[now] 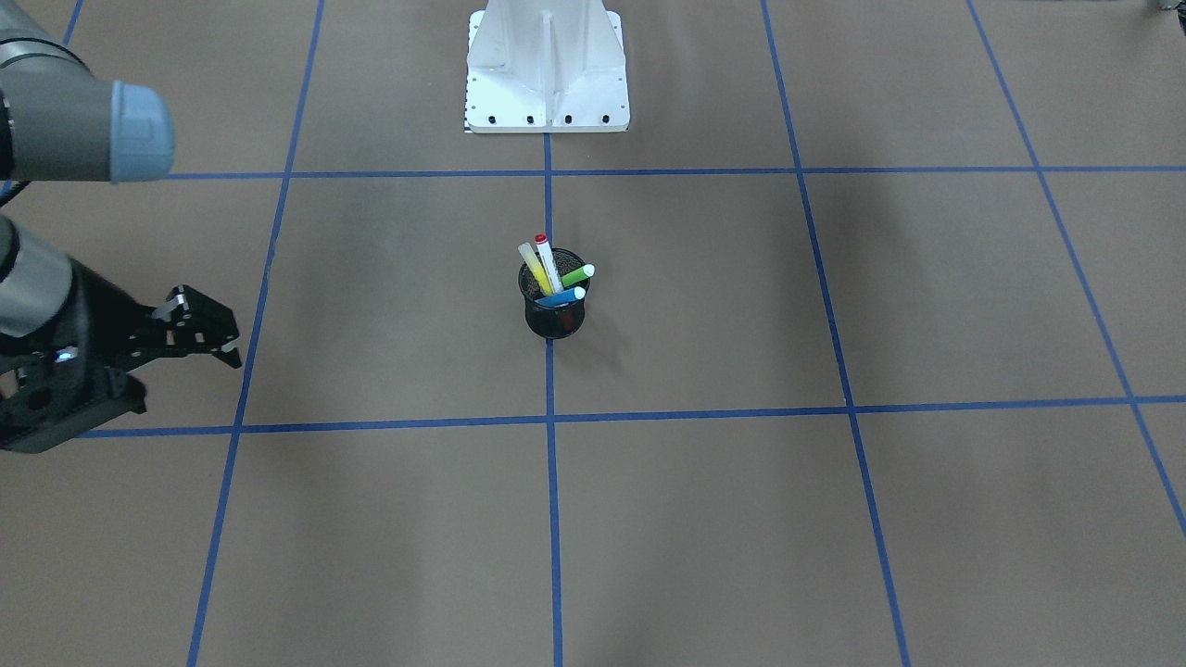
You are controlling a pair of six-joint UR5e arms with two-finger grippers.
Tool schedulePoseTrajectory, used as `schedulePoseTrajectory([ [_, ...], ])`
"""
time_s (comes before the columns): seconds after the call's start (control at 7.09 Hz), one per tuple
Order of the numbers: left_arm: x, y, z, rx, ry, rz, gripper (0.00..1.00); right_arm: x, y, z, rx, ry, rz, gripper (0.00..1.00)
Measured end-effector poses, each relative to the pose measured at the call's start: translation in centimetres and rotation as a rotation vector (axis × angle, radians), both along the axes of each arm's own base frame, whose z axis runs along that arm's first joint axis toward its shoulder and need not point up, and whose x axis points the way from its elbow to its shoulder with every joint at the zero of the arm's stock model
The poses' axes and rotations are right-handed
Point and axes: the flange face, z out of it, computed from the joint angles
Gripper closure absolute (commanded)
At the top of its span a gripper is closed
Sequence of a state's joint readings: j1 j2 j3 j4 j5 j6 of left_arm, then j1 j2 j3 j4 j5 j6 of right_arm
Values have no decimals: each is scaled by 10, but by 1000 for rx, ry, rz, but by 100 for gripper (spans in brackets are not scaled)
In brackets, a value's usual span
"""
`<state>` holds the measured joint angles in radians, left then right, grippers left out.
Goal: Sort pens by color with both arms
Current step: 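Move the right gripper over the black mesh pen cup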
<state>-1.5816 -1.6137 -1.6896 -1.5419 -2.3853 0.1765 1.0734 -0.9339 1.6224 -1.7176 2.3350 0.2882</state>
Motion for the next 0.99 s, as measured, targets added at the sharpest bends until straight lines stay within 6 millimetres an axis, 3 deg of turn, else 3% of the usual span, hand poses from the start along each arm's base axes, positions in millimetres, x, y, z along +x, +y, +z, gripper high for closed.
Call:
schedulePoseTrajectory([
  [0.56,0,1,-1,0,0,0,0,-157,54,-125,32,12,-70,2],
  [0.71,0,1,0,-2,0,-1,0,-185,70,-149,22,15,-79,2],
  [0.99,-1,6,4,-6,0,-1,0,-229,93,-175,-15,39,-55,2],
])
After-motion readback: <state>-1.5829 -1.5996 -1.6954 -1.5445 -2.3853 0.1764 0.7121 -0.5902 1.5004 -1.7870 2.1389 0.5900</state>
